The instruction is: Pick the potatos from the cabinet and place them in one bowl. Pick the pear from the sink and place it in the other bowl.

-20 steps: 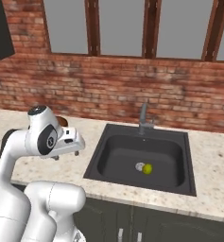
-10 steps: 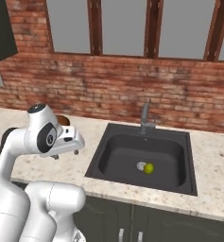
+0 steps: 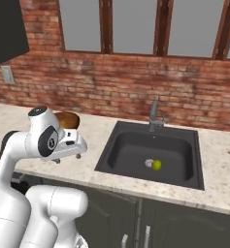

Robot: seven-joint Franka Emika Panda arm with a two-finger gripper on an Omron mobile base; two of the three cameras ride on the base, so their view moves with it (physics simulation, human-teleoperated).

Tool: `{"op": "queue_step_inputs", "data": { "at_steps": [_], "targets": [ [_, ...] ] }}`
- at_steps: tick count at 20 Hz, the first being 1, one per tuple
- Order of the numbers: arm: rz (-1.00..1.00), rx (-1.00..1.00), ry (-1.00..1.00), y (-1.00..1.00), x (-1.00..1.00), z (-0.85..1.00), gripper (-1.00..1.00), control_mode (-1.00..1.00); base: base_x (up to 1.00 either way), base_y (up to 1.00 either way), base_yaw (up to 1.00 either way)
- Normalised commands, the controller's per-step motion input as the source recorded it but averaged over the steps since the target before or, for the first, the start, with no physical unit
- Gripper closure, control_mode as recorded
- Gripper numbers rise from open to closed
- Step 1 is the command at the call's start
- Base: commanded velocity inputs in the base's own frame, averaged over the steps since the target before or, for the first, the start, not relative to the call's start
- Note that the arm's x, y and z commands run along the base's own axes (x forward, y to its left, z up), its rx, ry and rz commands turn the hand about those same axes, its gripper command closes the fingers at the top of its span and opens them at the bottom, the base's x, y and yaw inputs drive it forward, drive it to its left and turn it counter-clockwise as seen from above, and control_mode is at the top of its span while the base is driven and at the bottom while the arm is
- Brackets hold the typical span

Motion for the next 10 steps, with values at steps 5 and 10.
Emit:
{"op": "queue_step_inputs", "data": {
  "at_steps": [5,10],
  "targets": [
    [0.0,0.0,0.0,0.0,0.0,0.0,-1.0,1.0,-0.29,-0.55,-0.02],
    [0.0,0.0,0.0,0.0,0.0,0.0,-1.0,1.0,0.07,-0.74,-0.11]
  ]
}}
